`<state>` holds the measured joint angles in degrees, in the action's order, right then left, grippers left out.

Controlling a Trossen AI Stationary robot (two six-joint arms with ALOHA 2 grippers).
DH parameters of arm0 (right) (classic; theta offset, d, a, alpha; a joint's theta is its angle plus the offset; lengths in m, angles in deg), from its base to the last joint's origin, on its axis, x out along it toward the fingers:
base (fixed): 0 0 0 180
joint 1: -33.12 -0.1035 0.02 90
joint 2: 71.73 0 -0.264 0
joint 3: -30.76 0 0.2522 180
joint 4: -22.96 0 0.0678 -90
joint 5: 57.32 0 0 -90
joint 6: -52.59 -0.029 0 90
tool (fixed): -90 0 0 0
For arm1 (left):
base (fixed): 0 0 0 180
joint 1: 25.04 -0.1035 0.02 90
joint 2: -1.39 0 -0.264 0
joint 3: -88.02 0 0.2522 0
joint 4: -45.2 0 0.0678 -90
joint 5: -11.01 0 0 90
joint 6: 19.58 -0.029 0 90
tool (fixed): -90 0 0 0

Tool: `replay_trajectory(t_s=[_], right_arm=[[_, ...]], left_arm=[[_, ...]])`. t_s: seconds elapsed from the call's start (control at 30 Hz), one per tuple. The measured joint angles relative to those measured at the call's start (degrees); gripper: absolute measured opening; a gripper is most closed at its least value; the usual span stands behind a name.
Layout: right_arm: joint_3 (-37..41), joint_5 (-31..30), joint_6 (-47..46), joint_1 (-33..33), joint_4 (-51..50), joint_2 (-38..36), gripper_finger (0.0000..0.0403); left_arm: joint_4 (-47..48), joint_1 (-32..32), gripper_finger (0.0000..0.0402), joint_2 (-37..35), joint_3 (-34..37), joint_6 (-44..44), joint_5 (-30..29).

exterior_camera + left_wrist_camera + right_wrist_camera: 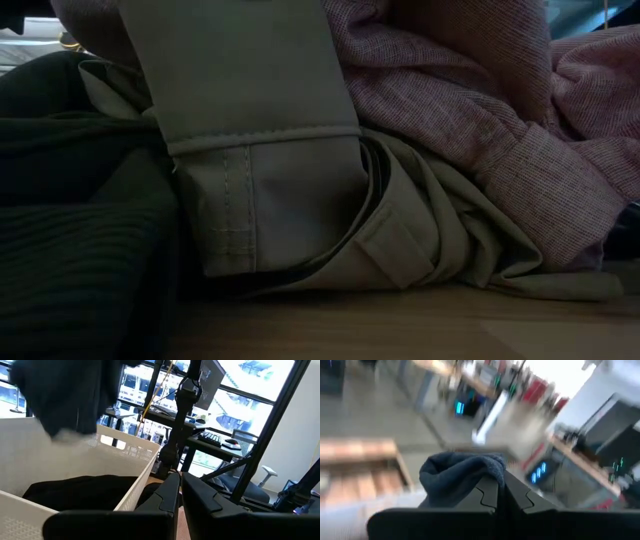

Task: Sort clothes
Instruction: Put the blue boxer into the white laundry bin

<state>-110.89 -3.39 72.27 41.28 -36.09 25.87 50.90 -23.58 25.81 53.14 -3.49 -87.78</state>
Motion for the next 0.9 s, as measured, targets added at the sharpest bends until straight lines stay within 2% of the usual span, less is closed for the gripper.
replay_trajectory(t_s=[0.17,0.33,0.57,0.63,0.77,0.9], right_arm=[[0.1,5.3,-5.1,1.8,-15.4,3.8,0.0007],[0.1,7.5,-7.4,1.6,-22.1,8.2,0.0007],[1.2,11.9,-7.5,1.6,-23.2,12.7,0.0006],[4.0,13.2,-7.5,1.3,-23.1,12.7,0.0006],[11.6,11.2,-7.8,1.2,-22.5,12.1,0.0006],[20.6,9.9,-8.3,1.2,-16.3,9.2,0.0006]], left_arm=[[0.2,0.0,0.0015,0.0,0.0,0.0,0.0],[0.2,0.0,0.0015,0.0,0.0,0.0,0.0],[1.3,0.0,0.0015,0.0,0.0,0.3,0.0],[2.5,0.0,0.0015,0.0,0.0,0.7,0.0],[5.3,0.0,0.0015,0.0,0.0,2.8,0.0],[6.5,0.0,0.0015,0.0,0.0,3.7,0.0]])
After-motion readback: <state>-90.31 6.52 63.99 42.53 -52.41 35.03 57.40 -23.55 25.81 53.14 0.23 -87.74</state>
